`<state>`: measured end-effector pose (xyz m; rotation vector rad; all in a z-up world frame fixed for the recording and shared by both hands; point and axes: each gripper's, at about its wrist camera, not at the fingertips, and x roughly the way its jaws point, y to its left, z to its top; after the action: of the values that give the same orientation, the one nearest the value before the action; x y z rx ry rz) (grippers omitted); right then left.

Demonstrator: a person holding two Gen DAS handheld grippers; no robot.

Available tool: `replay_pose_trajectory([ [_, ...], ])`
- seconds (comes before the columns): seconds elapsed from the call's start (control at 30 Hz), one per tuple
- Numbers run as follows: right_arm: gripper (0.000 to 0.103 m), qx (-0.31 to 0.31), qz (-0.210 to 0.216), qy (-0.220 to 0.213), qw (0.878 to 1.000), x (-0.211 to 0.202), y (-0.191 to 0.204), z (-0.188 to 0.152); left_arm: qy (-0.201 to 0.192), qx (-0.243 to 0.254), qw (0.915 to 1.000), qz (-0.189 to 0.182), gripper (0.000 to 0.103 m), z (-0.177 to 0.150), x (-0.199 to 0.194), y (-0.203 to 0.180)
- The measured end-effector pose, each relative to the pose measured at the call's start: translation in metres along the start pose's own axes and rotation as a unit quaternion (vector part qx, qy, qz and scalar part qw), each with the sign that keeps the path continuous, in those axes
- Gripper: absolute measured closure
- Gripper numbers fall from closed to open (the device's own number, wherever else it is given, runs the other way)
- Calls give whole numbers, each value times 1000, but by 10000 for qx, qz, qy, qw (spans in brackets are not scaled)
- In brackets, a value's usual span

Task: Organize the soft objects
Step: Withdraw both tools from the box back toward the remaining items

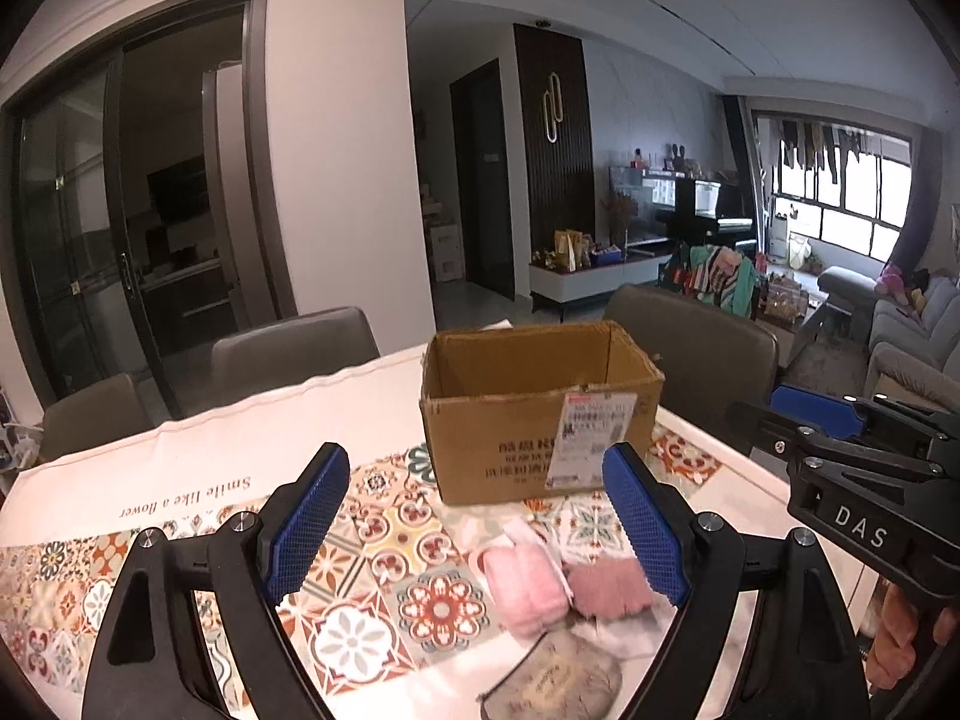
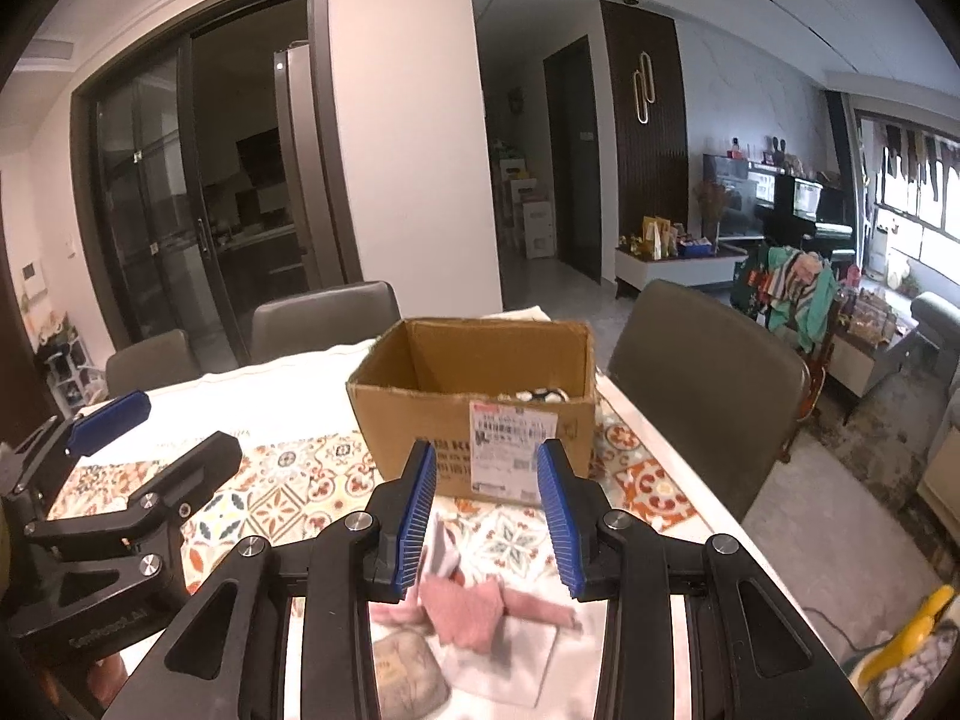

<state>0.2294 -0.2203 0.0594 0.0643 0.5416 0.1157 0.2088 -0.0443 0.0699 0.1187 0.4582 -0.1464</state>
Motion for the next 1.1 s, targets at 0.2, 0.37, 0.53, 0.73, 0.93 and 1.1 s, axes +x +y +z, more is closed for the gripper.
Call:
replay_pose_trajectory([
  [0.2, 66, 96, -20, 152, 9998, -9, -6, -23, 144, -60, 9999, 8, 16, -21, -7, -6],
  [0.37, 66, 141, -43, 306, 9994, -12, -9, -41, 322, 32, 9995, -68, 16, -41, -9, -12],
  [0.53, 66, 167, -39, 455, 9988, -11, -11, -57, 495, 48, 9986, -167, 16, -59, -9, -17],
  [0.73, 66, 237, 28, 678, 9974, -7, -12, -78, 761, -95, 9964, -359, 16, -79, -3, -18],
  [0.93, 66, 161, 10, 866, 9961, -3, -11, -94, 870, 136, 9957, -277, 16, -100, -2, -23],
  [1.1, 66, 66, 95, 1052, 9944, 2, -7, -109, 1048, 199, 9936, -384, 16, -116, -1, -24],
])
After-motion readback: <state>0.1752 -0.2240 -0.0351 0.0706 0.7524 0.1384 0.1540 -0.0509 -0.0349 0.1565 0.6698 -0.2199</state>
